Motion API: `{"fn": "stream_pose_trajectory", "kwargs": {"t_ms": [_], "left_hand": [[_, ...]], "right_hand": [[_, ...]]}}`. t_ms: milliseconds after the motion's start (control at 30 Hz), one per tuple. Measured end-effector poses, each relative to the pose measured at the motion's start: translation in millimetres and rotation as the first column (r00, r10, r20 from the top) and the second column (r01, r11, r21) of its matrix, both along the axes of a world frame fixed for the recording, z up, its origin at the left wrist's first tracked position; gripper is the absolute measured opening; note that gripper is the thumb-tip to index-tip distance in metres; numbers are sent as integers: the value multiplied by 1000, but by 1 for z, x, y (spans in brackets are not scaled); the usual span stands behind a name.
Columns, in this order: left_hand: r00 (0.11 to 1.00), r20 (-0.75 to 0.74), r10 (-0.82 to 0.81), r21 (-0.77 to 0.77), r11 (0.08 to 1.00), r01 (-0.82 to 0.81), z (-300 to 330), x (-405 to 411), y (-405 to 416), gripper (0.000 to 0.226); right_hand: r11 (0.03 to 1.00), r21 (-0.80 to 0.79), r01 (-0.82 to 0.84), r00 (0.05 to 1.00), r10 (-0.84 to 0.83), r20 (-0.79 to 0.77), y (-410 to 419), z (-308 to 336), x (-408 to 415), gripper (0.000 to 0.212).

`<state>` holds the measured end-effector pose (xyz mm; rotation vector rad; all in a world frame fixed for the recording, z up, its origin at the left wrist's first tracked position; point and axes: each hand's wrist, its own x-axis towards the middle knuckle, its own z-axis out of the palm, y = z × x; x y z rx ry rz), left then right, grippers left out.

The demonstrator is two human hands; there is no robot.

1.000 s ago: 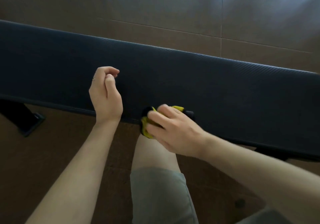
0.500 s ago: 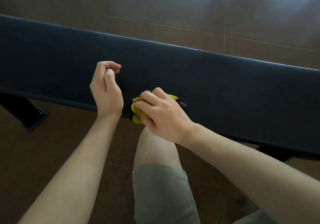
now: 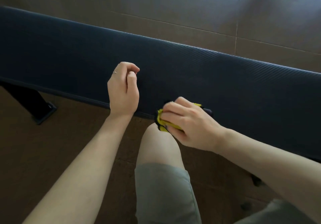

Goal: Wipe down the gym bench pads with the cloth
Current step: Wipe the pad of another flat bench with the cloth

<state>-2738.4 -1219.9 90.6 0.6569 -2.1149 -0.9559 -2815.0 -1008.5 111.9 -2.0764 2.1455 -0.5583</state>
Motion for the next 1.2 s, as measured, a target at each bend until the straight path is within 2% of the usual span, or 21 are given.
{"fn": "stream_pose_trajectory", "kwargs": {"t_ms": [67, 100, 133, 200, 233, 300, 400, 500, 600, 767, 833, 933, 1000, 1067, 1200], "left_hand": [[1000, 4, 7, -3, 1000, -7, 0, 0, 0, 31], [1000, 8, 6, -11, 1000, -6, 0, -2, 0, 30], [1000, 18, 0, -26, 1000, 1, -1, -3, 0, 28], [997, 71, -31, -63, 997, 36, -1, -3, 1, 19], [991, 119, -68, -83, 994, 78, 0, -2, 2, 13], [948, 240, -209, -122, 962, 243, 6, 4, 3, 5], [833, 404, -379, -170, 863, 475, 16, 25, 6, 5], [779, 465, -420, -173, 820, 545, 16, 47, 13, 13], [784, 459, -419, -192, 814, 548, 14, 51, 19, 17], [785, 458, -417, -233, 796, 559, 15, 53, 20, 8], [780, 480, -403, -240, 795, 558, 16, 56, 22, 20], [814, 440, -380, -158, 859, 486, 16, 61, 24, 38], [837, 417, -355, -144, 883, 447, 16, 63, 24, 32], [820, 448, -356, -193, 857, 478, 15, 64, 24, 16], [802, 496, -333, -274, 816, 509, 7, 65, 24, 26]], "right_hand": [[995, 34, -91, 996, 91, 2, 19, 9, -12, 17], [999, -4, -45, 998, 45, 44, 24, 12, -19, 15], [994, -83, 77, 991, -67, 118, 23, 13, -28, 13], [882, -214, 420, 892, -357, 279, 11, 7, -47, 12], [815, -218, 537, 831, -467, 302, 0, 2, -52, 13], [769, -183, 613, 789, -582, 197, -17, -13, -49, 17], [791, -182, 583, 811, -581, 71, -19, -21, -40, 21], [801, -199, 565, 823, -566, 59, -17, -18, -41, 22], [800, -193, 568, 819, -572, 38, -18, -19, -41, 22], [799, -202, 566, 819, -572, 34, -16, -19, -41, 22], [798, -205, 566, 819, -573, 29, -17, -20, -40, 22], [795, -206, 570, 816, -578, 29, -17, -20, -39, 22], [791, -211, 574, 813, -582, 29, -16, -21, -39, 21], [789, -212, 577, 810, -585, 30, -17, -21, -38, 22], [784, -211, 584, 805, -593, 29, -18, -22, -37, 22]]}}
